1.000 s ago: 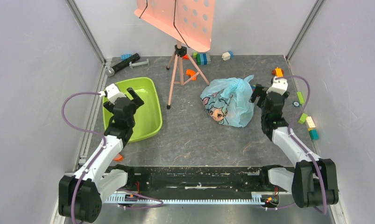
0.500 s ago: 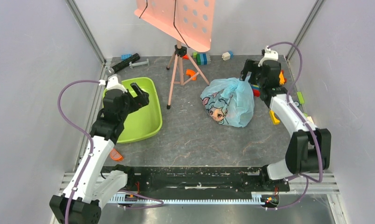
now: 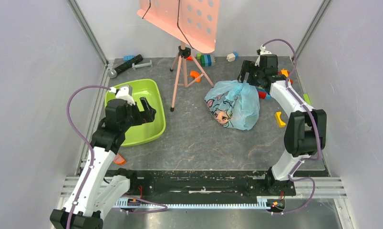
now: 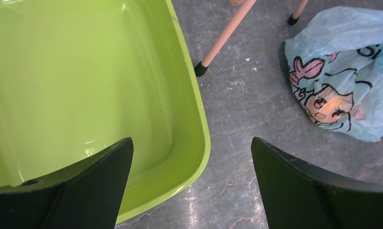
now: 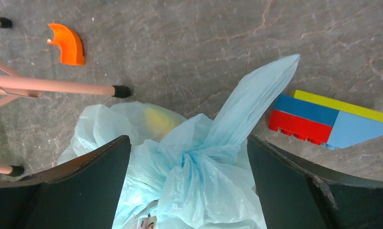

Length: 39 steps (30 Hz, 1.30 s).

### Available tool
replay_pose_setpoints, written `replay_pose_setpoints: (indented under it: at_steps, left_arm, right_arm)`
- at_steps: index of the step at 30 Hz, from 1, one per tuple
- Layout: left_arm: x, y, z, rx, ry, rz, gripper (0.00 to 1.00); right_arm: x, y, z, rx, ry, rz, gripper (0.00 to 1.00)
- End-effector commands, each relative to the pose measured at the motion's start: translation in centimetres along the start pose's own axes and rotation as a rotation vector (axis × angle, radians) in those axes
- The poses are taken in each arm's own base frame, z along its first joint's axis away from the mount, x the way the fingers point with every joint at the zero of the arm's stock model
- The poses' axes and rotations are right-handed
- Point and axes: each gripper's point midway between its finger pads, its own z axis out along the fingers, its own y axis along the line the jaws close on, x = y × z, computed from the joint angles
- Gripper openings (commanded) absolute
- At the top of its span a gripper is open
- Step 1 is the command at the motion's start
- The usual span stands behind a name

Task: Take the fake fruits out of the plastic bag

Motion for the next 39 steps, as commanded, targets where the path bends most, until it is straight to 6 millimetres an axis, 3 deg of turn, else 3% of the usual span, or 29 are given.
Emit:
replay_pose_setpoints:
  at_steps: [1,8,13,17,22,25,32,39]
  left_arm:
    - [0.6,0.3,-0.4,0.013,0.002,0.077,1.0]
    - [0.7,0.3,-0.4,0.012,0.004,0.077,1.0]
    - [0.9,0.3,-0.3,0.014,0.01,0.075,1.0]
    - [0.8,0.2,-0.4,0.015,0.008,0.075,1.0]
    - [0.6,-0.4,-0.6,0.052,-0.002,0.074,1.0]
    - [0.3,-1.1,-0.9,0.092,-0.02,0.077,1.0]
    - [-0.1,-5.0,-2.6,0.317,-0.051,0.119,1.0]
    - [-1.1,-8.7,-4.9,0.526,-0.086,0.158,1.0]
  right_arm:
    - [0.6,0.8,-0.2,-0.037,0.058,-0.003,0.95]
    - [3.4,1.6,-0.5,-0.096,0.122,-0.018,0.94]
    - [5.2,3.0,-1.2,-0.145,0.151,-0.054,0.85]
    - [5.3,4.5,-2.2,-0.189,0.127,-0.089,0.56]
    - [4.2,8.3,-4.7,-0.354,0.055,-0.156,0.19]
    - [4.0,10.9,-6.8,-0.458,0.028,-0.231,0.01]
    - [5.9,16.7,-12.6,-0.705,-0.027,-0.446,0.0]
    - [10.5,19.4,-16.3,-0.923,-0.002,-0.573,0.02]
